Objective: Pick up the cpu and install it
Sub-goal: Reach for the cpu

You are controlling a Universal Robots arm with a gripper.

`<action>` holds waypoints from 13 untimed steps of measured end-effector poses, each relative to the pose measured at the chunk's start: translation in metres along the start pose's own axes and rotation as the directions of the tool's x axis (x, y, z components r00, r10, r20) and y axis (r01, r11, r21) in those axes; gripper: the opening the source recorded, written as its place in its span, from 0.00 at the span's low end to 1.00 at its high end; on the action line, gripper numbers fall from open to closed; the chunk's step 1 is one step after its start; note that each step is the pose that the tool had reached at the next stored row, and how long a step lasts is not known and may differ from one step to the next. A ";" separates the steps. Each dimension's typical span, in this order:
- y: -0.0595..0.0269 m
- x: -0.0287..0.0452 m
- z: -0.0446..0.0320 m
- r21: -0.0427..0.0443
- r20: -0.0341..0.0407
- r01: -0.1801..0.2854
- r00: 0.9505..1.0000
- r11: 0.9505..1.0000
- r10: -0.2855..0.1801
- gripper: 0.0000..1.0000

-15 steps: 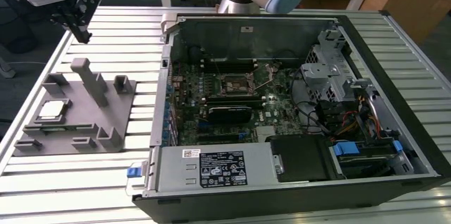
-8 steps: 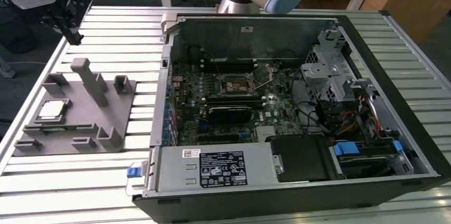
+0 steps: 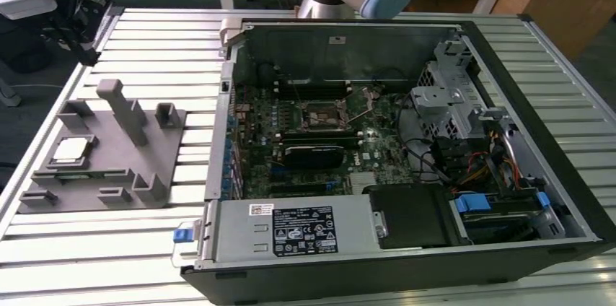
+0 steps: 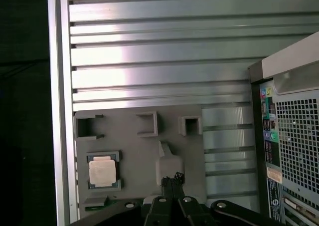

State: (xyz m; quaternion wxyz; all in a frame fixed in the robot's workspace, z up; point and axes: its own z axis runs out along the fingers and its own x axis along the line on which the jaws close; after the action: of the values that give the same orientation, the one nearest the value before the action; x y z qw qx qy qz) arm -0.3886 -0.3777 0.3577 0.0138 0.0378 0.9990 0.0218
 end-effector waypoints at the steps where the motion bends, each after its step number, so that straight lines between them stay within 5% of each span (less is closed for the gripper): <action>1: -0.0003 0.0024 0.0008 0.000 0.000 0.000 1.000 1.000 0.000 0.11; 13: -0.0070 0.0230 0.0125 0.000 0.000 0.000 1.000 1.000 0.000 0.11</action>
State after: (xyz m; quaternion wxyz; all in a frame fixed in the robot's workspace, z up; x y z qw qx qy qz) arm -0.4116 -0.3824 0.3443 0.0138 0.0378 0.9990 0.0218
